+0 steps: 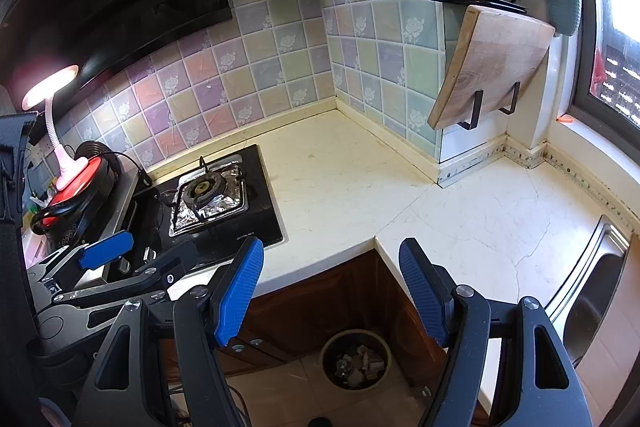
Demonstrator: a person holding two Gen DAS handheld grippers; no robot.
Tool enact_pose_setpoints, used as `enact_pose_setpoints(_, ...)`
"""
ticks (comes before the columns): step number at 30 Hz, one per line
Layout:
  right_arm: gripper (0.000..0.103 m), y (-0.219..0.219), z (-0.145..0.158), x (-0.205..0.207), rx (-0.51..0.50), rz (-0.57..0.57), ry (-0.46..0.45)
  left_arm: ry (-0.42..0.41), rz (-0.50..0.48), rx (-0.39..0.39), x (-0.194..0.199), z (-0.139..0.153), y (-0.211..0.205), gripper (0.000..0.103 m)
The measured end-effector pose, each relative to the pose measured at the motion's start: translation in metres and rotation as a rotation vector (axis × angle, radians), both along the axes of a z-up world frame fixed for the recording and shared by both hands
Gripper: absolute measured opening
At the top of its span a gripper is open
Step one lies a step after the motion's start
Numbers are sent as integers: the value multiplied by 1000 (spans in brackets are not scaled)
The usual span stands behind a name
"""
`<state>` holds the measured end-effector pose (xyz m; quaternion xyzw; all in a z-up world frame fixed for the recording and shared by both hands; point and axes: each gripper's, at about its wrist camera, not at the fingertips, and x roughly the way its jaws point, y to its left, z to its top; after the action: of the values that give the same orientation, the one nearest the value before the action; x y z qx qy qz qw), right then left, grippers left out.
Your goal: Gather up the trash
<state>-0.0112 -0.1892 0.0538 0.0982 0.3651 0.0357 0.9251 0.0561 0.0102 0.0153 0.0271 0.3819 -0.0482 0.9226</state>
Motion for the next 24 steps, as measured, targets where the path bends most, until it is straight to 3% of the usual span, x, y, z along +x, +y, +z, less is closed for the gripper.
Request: enact_pose_setpoints(24, 71, 3, 0, -1, 1, -4, -1, 5, 1, -1, 4, -3, 2, 77)
